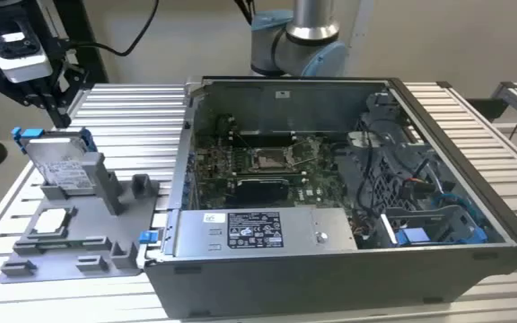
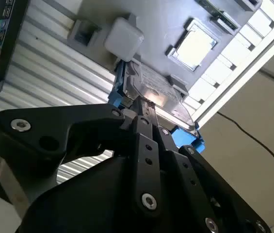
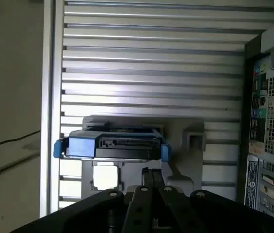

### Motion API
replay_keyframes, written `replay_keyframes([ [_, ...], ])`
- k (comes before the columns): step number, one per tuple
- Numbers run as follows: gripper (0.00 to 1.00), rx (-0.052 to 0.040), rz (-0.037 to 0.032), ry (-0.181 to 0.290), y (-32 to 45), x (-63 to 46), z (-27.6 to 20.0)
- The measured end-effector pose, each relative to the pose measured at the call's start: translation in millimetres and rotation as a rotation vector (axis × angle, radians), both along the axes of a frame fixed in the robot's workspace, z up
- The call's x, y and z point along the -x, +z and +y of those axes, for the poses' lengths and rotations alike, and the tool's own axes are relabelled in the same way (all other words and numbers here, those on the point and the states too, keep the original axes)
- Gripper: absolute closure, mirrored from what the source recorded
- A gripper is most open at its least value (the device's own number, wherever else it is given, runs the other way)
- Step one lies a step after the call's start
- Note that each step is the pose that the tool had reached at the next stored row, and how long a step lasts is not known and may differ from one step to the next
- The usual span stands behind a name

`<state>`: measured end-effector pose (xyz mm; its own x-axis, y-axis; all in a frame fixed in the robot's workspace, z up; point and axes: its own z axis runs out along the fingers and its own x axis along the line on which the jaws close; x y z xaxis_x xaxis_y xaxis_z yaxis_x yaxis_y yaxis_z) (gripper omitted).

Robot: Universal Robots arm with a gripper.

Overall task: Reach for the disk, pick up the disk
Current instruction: 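Reach for the disk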

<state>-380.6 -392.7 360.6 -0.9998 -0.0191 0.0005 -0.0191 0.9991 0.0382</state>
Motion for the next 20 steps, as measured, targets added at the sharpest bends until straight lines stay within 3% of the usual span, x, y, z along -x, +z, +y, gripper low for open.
replay_keyframes([
  [13, 1.00, 0.0001, 0.0000, 0.000, 0.0, 0.7, 0.5],
  [20, 1.00, 0.0000, -0.0001, 0.007, -0.2, 10.8, 10.5],
])
